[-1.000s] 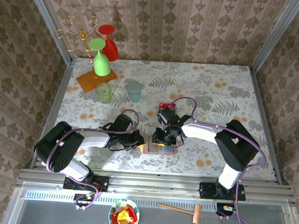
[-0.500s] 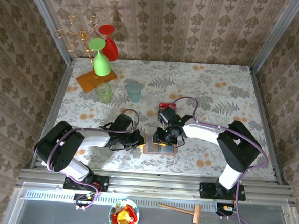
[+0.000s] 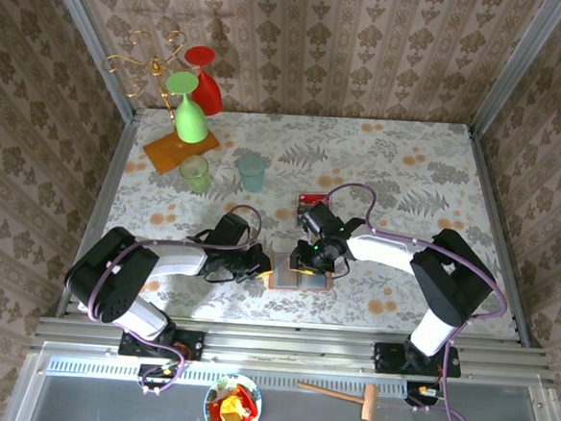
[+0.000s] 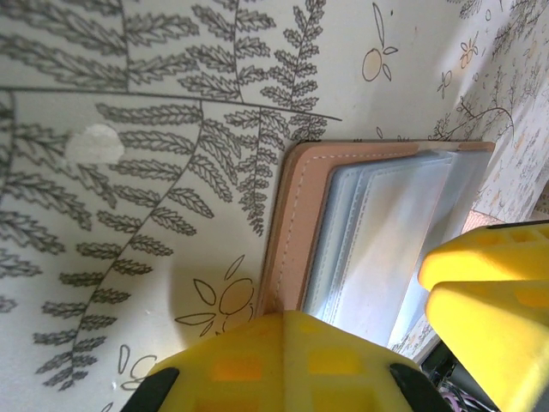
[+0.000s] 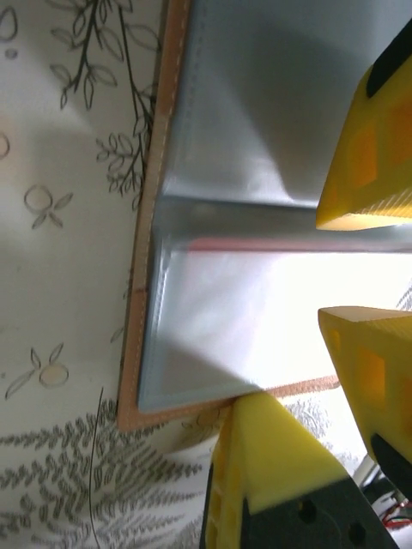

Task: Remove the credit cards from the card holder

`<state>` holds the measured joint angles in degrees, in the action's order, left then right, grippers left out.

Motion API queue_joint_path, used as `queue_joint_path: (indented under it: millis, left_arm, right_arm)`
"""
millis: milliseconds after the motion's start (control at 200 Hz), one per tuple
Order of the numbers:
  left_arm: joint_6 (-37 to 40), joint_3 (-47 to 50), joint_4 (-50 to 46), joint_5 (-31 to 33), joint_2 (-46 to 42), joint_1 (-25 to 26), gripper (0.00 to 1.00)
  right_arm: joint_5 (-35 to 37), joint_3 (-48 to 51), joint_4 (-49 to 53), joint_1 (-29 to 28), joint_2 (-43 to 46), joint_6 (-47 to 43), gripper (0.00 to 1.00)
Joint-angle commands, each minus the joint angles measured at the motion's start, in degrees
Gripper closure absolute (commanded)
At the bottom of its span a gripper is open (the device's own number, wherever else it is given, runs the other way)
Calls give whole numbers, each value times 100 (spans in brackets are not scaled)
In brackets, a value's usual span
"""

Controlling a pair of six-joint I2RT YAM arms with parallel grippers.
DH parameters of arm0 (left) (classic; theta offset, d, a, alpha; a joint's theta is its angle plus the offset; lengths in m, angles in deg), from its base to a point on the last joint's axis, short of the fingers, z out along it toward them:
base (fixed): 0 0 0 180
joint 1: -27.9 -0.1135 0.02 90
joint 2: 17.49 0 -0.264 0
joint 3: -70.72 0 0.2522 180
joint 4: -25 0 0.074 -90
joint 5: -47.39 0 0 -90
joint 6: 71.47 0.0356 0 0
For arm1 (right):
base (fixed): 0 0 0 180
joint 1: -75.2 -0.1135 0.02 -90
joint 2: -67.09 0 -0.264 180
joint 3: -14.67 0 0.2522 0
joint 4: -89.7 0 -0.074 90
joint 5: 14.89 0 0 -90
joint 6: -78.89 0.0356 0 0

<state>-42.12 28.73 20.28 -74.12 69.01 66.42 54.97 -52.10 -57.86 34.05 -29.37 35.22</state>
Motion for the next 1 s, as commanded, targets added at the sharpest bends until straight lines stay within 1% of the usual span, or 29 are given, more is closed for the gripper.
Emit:
queue_joint_path:
  millis: [0,80,180,335,550,800,990]
  left_arm:
    - [105,-82,-227,43,119,-11,93]
    - [104,-78,-217,44,127,-18,93]
    - [123,-78,-218,31,128,-16,93]
    - [128,-52,-218,39,127,-17,93]
    - [112,-25,-204,41,130,-25,92]
    - [122,-16,-215,40,143,-23,92]
    - [122,-25,-216,32,183,-26,92]
  right_arm:
    - [-336,86,-410,22,151,50,69]
    - [-576,58,-566,10,29,77,69]
    - [-631,32,-625,-20,-114,90,68]
    - [-402,-33,-365,-25,-272,81,68]
    - [-42,24,-113,-3,-165,43,67]
    - [-5,208,-254,100,71,112,67]
    - [-73,313,-373,150,76,121,67]
